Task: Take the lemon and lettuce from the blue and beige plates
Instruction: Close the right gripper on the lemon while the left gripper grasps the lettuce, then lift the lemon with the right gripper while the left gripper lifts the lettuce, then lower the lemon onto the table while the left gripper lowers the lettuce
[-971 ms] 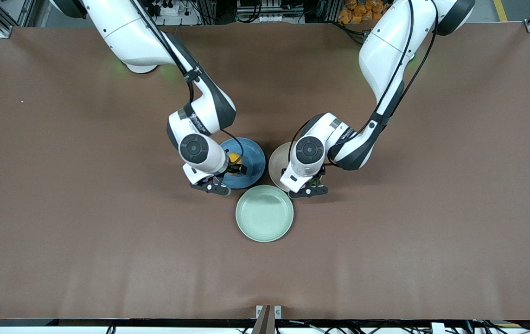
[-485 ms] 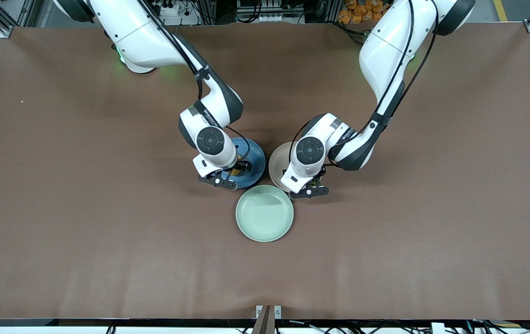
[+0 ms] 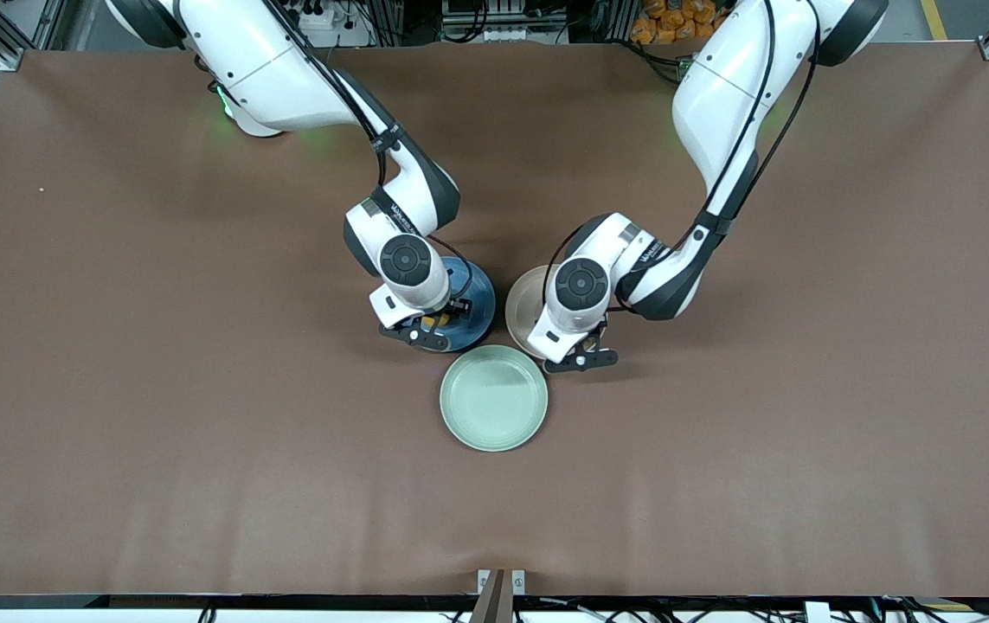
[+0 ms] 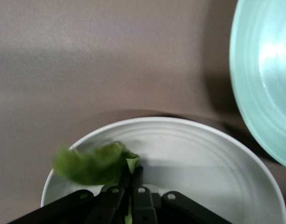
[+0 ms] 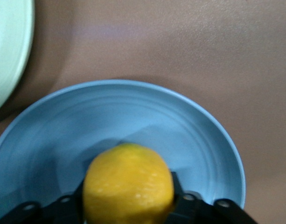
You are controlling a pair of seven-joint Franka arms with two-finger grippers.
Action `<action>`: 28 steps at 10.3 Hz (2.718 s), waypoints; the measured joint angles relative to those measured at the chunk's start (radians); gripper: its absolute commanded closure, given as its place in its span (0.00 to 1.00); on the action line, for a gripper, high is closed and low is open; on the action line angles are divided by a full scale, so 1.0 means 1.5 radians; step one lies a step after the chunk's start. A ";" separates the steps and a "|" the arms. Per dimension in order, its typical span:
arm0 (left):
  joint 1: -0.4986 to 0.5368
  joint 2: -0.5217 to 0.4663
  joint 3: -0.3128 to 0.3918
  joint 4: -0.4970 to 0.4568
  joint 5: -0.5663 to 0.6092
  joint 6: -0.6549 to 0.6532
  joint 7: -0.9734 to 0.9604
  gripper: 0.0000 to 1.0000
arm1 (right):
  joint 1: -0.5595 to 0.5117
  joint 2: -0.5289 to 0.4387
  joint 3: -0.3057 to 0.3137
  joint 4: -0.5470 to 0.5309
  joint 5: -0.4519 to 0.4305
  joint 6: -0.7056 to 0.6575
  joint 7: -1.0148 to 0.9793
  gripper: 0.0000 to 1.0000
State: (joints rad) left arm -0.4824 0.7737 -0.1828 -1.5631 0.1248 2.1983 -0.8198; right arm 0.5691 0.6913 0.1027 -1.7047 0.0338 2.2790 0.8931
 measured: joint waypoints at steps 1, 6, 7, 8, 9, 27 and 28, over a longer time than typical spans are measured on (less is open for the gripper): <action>0.000 0.000 0.001 0.001 0.000 0.000 0.000 1.00 | 0.000 0.000 0.000 0.000 -0.001 0.000 0.000 0.66; -0.002 -0.009 0.000 0.051 0.000 -0.084 -0.031 1.00 | -0.007 -0.027 -0.003 0.038 -0.022 -0.112 -0.033 0.67; -0.001 -0.017 0.000 0.069 0.000 -0.117 -0.033 1.00 | -0.018 -0.044 -0.005 0.041 -0.023 -0.136 -0.066 0.67; 0.002 -0.032 0.002 0.082 0.000 -0.142 -0.033 1.00 | -0.035 -0.059 -0.006 0.041 -0.023 -0.156 -0.104 0.67; 0.011 -0.056 0.003 0.088 0.000 -0.161 -0.033 1.00 | -0.055 -0.069 -0.010 0.040 -0.024 -0.167 -0.146 0.67; 0.318 -0.044 0.009 0.037 0.060 -0.199 0.259 0.62 | -0.216 -0.157 -0.217 -0.272 -0.025 0.152 -0.732 0.66; 0.318 -0.042 0.007 0.037 0.060 -0.196 0.259 0.28 | -0.217 -0.153 -0.217 -0.274 -0.025 0.162 -0.732 0.66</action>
State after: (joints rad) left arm -0.0055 0.7103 -0.1725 -1.5070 0.2146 1.9036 -0.4312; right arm 0.2443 0.4625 -0.2227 -2.1154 -0.0040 2.5222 -0.2047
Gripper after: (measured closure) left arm 0.960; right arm 0.396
